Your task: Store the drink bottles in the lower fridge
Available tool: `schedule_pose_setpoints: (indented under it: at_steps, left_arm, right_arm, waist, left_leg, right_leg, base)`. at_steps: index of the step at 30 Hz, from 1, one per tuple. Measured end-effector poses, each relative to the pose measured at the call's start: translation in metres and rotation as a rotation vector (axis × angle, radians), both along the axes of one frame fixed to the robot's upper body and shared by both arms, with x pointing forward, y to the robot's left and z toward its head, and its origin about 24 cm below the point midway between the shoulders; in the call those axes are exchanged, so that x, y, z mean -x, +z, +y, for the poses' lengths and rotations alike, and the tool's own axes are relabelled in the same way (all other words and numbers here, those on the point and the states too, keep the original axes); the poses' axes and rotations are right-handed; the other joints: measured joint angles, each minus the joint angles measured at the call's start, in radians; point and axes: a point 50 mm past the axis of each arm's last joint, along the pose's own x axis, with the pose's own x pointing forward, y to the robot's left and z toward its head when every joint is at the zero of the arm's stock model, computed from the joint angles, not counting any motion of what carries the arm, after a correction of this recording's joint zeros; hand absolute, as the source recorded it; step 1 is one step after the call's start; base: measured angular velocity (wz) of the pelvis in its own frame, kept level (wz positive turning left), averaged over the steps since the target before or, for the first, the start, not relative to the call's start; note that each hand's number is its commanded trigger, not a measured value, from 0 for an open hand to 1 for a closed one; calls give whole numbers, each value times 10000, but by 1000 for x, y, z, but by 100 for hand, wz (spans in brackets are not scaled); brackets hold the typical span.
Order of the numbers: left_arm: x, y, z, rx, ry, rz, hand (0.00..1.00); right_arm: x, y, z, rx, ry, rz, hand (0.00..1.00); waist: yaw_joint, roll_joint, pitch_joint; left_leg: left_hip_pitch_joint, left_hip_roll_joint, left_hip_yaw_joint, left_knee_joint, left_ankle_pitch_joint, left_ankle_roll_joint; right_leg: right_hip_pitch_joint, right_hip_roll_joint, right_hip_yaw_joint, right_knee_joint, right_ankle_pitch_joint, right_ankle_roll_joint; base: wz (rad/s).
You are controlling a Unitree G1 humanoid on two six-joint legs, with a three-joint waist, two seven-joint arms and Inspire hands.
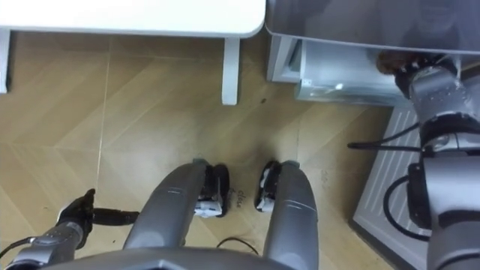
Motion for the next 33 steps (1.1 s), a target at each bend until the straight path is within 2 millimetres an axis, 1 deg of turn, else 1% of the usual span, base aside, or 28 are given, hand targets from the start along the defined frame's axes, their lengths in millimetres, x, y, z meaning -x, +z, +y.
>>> schedule_pose_setpoints:
  at_steps: [3,6,8,10,12,14,18,23,26,27,28,30,31,32,33]
  left_arm:
    - [1,-1,0,8,12,70,0]
    - [1,0,0,13,8,64,0]
    - [0,0,-1,50,-23,43,0]
    - [0,0,0,70,-49,48,0]
    - [1,-1,0,89,30,89,0]
    - [2,-1,0,77,10,144,0]
    - [2,-1,0,63,-11,166,0]
    - [3,-1,2,16,10,233,0]
    - [2,-1,2,28,14,202,0]
    - [3,-1,2,31,20,217,0]
    - [3,-1,2,36,33,208,0]
    - [5,-1,3,55,132,239,0]
    - [6,-1,3,52,186,249,0]
    - [9,-2,4,49,306,316,0]
    - [13,-3,6,46,381,423,0]
  right_arm:
    - [10,-12,-1,482,654,273,0]
    - [16,-19,-1,794,1088,543,0]
    - [20,-23,-3,1100,1380,884,0]
    - [25,-29,-4,1732,1923,1444,0]
    - [29,-33,-4,2489,2770,1999,0]
    - [29,-35,-3,2795,3248,2155,0]
    - [31,-38,-2,3013,3771,2330,0]
    - [37,-43,-2,2863,3801,2426,0]
    - [43,-49,-2,2700,3919,2477,0]
    - [47,-52,-2,2640,3956,2523,0]
    - [48,-53,-2,2625,3970,2554,0]
    - [59,-62,-4,2546,4033,2843,0]
    - [63,-65,-4,2549,4087,2965,0]
    - [70,-70,-4,2592,4247,3217,0]
    - [77,-74,-5,2697,4436,3474,0]
  waist:
    - [2,-8,5]
    - [-1,-21,12]
    - [-7,-53,30]
    - [-53,-42,31]
    - [-3,-115,65]
    - [14,-116,65]
    - [75,-121,54]
    - [125,-102,40]
    - [117,-77,25]
    - [143,-43,-33]
    - [150,-30,-43]
    - [143,6,-169]
    - [144,-13,-195]
    - [132,-35,-269]
    - [106,-38,-383]
  left_leg:
    - [343,11,-34,-194,18,-34]
    - [677,9,-31,-413,33,-56]
    - [870,5,-38,-500,44,-74]
    - [1034,13,-173,-560,56,-92]
    - [1227,78,-188,-683,67,-113]
    - [1251,163,-212,-691,66,-114]
    - [1261,178,-265,-728,77,-105]
    - [1391,208,-324,-724,78,-104]
    - [1686,223,-324,-835,76,-103]
    - [1789,258,-320,-889,76,-104]
    - [1859,263,-318,-915,76,-104]
    - [2277,279,-331,-1168,97,-114]
    - [2425,274,-317,-1252,103,-114]
    - [2705,274,-294,-1425,118,-125]
    - [2944,267,-292,-1597,152,-138]
  right_leg:
    - [364,18,-86,-207,-10,11]
    - [690,25,-125,-397,-13,17]
    - [889,31,-146,-476,-15,21]
    - [1158,55,-282,-625,-14,21]
    - [1409,133,-337,-839,43,28]
    - [1512,227,-398,-994,125,25]
    - [1612,230,-508,-1119,184,39]
    - [1846,232,-641,-1227,191,53]
    - [2154,271,-653,-1363,207,81]
    - [2276,322,-650,-1473,241,96]
    - [2355,333,-649,-1507,247,101]
    - [2783,377,-692,-1798,306,126]
    - [2919,378,-689,-1849,306,128]
    - [3191,401,-690,-2002,313,144]
    - [3438,411,-720,-2164,326,166]
  base:
    - [4]
    - [0]
    - [3]
    - [10]
    - [0]
    - [-3]
    - [3]
    - [6]
    - [0]
    - [-4]
    - [-4]
    - [0]
    - [0]
    - [0]
    - [0]
